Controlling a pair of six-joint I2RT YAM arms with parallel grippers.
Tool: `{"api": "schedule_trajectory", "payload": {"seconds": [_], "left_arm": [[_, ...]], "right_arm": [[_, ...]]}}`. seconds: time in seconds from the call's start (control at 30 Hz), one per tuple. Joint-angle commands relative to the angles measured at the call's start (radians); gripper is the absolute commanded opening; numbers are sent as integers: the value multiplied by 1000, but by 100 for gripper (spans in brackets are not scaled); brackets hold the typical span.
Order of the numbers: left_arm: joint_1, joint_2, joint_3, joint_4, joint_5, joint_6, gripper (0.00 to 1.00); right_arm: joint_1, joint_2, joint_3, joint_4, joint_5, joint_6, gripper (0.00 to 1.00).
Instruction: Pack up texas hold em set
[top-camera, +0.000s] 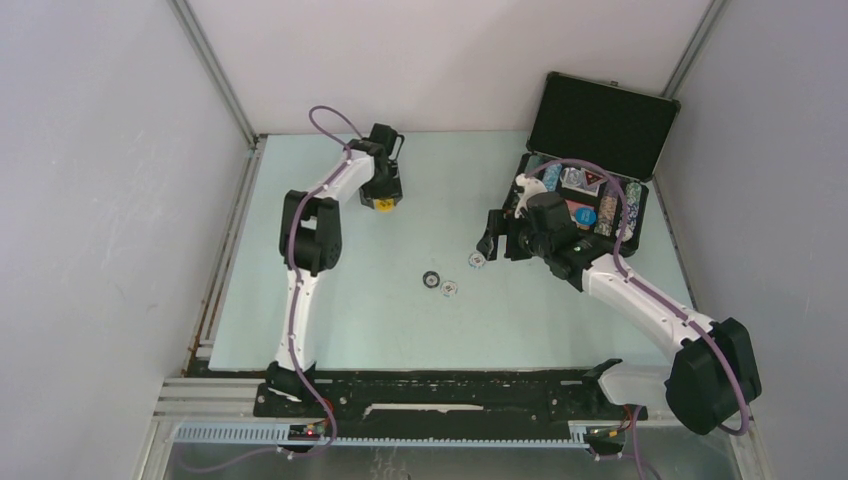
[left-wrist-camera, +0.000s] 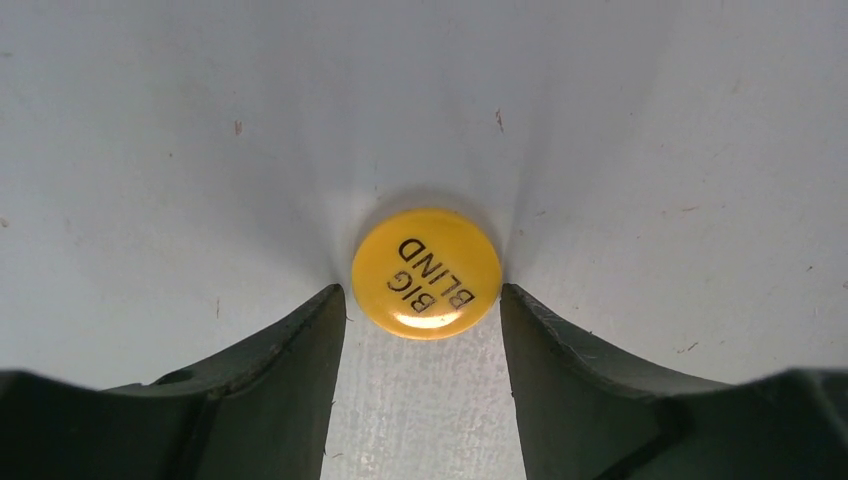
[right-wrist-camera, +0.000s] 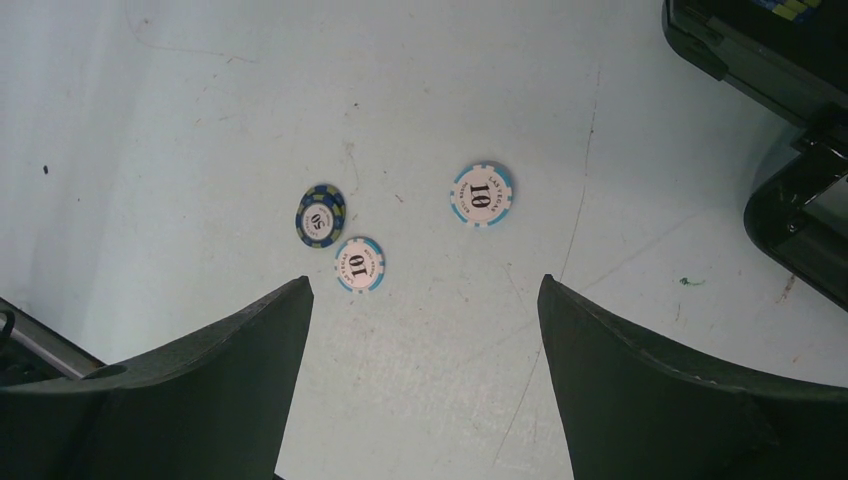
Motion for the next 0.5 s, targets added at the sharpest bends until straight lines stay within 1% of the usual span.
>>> {"api": "schedule_trajectory", "payload": {"seconds": [0.0, 0.1, 0.3, 0.4, 0.47], "left_arm": [[1, 52, 111, -52, 14, 5, 64], [1, 69, 142, -71, 20, 11, 65], [1, 69, 144, -72, 22, 15, 65], [1, 70, 143, -73, 27, 24, 64], [0, 67, 140, -72, 24, 36, 61]], "right_arm": [[-9, -36, -10, 41, -7, 14, 92], [-12, -34, -12, 42, -10, 15, 92], [-13, -31, -15, 46, -13, 15, 92], [-13, -28, -15, 47, -15, 15, 92], [-14, -24, -14, 48, -16, 15, 92]]}}
